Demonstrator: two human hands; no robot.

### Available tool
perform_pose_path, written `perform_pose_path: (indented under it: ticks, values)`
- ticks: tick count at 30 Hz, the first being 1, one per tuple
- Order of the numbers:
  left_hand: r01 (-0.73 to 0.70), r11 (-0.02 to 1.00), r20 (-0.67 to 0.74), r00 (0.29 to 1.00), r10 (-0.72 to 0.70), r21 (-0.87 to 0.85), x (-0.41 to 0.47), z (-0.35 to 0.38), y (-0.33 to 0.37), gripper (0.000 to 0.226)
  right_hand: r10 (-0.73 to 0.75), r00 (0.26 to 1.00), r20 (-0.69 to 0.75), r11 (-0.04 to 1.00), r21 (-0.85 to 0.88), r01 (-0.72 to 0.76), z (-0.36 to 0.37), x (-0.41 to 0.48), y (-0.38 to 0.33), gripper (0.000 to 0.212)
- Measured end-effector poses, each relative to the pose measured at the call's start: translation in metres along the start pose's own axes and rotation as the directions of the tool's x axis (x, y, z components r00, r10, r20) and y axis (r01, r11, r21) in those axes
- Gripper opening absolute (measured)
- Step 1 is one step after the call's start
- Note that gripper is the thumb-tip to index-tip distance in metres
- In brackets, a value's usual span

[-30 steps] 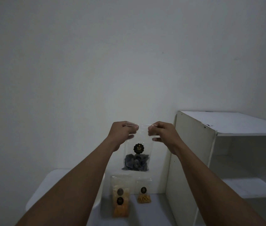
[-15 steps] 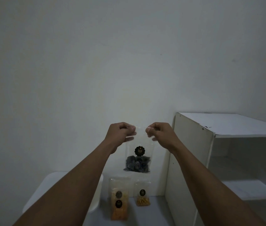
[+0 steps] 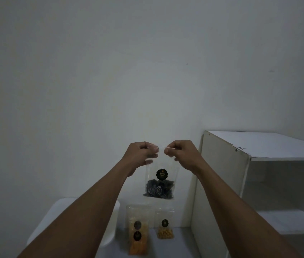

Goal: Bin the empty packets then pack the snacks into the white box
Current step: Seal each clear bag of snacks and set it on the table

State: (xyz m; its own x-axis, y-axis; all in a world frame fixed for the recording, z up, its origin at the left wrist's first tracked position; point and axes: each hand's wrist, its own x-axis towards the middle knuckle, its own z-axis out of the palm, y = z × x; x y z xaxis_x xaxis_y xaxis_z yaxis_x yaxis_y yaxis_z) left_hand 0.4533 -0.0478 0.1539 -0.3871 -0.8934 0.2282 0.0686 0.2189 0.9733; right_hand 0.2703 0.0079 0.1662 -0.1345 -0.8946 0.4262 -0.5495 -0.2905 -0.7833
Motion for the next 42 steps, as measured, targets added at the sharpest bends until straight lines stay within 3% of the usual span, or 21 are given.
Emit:
perform_pose_path:
  ticks: [3,8,21,25,29,35,37,42]
  values:
    - [-0.037,0.997,-0.005,0.999,0.037,0.066,0.0,0.001,0.0,0.02,0.002,1.0,0.027,1.0,0.022,-0.003,0.002,-0.001,0.0,0.01]
    - [-0.126,0.971,-0.146,0.977,0.158,0.203,0.009,0.001,-0.005,0.012,0.037,0.998,0.054,0.995,0.087,-0.041,0.004,-0.002,0.003,0.013]
    - [-0.088,0.992,-0.132,0.988,0.076,-0.089,0.005,-0.01,-0.005,0.014,0.046,0.996,-0.075,0.989,0.143,-0.035,-0.009,-0.002,0.006,0.008]
    - [-0.098,0.995,-0.177,0.98,0.092,-0.026,0.008,-0.008,-0.004,0.019,0.072,0.996,-0.045,0.988,0.143,-0.065,-0.009,-0.001,0.009,0.008]
    - [-0.099,0.994,-0.157,0.982,0.104,0.039,0.009,-0.004,-0.006,0.022,0.029,1.0,-0.008,0.999,0.031,-0.029,-0.009,0.001,0.007,0.009]
    - [-0.048,0.997,-0.077,0.996,0.044,-0.06,0.006,0.005,-0.008,0.022,-0.012,1.0,0.02,0.99,-0.138,0.015,-0.007,0.006,0.005,0.017]
    - [-0.036,0.999,-0.04,0.999,0.035,-0.021,0.006,0.007,-0.007,0.022,-0.018,1.0,0.002,0.99,-0.138,0.018,-0.006,0.005,0.007,0.016]
    - [-0.108,0.986,-0.109,0.987,0.122,0.126,0.011,0.006,-0.01,0.015,0.004,1.0,0.026,0.999,-0.042,-0.003,-0.005,0.002,0.013,0.014]
